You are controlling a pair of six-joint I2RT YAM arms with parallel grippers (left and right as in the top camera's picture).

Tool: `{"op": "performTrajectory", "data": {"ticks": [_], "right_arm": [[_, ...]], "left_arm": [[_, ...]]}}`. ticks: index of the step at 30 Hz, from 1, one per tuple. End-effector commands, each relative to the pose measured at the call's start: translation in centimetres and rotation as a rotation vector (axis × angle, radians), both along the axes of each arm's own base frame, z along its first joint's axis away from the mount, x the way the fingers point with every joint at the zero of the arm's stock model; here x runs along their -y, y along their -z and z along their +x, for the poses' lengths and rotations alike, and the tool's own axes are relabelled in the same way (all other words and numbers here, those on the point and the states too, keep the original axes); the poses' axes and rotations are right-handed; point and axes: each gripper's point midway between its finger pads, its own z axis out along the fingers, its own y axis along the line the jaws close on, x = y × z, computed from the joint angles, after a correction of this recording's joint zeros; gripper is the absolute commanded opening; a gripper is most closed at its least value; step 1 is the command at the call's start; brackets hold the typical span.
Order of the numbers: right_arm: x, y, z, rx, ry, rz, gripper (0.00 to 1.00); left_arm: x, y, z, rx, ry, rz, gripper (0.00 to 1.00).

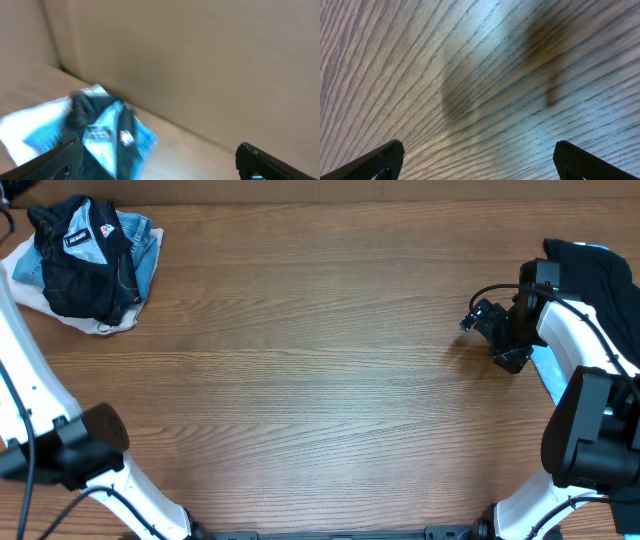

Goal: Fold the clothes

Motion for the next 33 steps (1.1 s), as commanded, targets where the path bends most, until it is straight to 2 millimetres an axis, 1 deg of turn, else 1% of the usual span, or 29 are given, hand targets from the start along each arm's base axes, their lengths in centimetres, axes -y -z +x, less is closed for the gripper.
{"op": "performTrajectory", "data": {"ticks": [1, 4, 6, 8, 11, 12, 16, 20, 22, 26, 27, 29, 33], "right_arm": [[0.2, -1.0, 0.1, 0.029, -0.002, -0.016, 1.00], [0.2, -1.0, 0.1, 0.029, -0.002, -0.016, 1.00], [0.2, -1.0, 0.1, 0.029, -0.002, -0.016, 1.00], [0.2, -1.0, 0.1, 0.029, -0.002, -0.016, 1.00], [0.2, -1.0, 0.1, 0.029, -0.002, -0.016, 1.00], [0.2, -1.0, 0.1, 0.029, -0.002, -0.016, 1.00], [0.2, -1.0, 0.1, 0.029, -0.002, -0.016, 1.00], [0.2, -1.0, 0.1, 0.029, -0.002, -0.016, 1.00], [0.2, -1.0, 0.1, 0.029, -0.002, -0.016, 1.00], [0.2, -1.0, 0.1, 0.029, -0.002, -0.016, 1.00], [0.2, -1.0, 0.1, 0.029, -0.002, -0.016, 1.00], [0.2, -1.0, 0.1, 0.029, -0.002, -0.016, 1.00], [0.2, -1.0, 0.1, 0.029, -0.002, -0.016, 1.00]], "left_arm": [[5.6, -3.5, -3.3, 0.045, 0.197, -0.089, 1.00], [8.9, -5.3, -6.8, 0.045, 0.296, -0.127, 1.00], [10.7, -6.5, -9.0, 0.053, 0.352, -0.129, 1.00], [12.0, -7.3, -11.5, 0.046, 0.377, -0.115, 1.00], [13.9, -7.9, -15.5, 0.021, 0.410, -0.069, 1.00], [14.7, -8.1, -17.2, 0.011, 0.422, -0.056, 1.00], [17.0, -9.2, -22.0, 0.019, 0.441, -0.021, 1.00], [19.3, -10.9, -26.4, 0.079, 0.470, 0.029, 1.00], [20.7, -11.8, -28.2, 0.124, 0.504, 0.045, 1.00], [24.5, -13.5, -32.4, 0.237, 0.640, 0.067, 1.00], [25.4, -13.7, -33.6, 0.259, 0.666, 0.069, 1.00], [26.3, -13.5, -35.3, 0.273, 0.673, 0.076, 1.00], [27.8, -12.1, -38.5, 0.281, 0.673, 0.082, 1.00]]}}
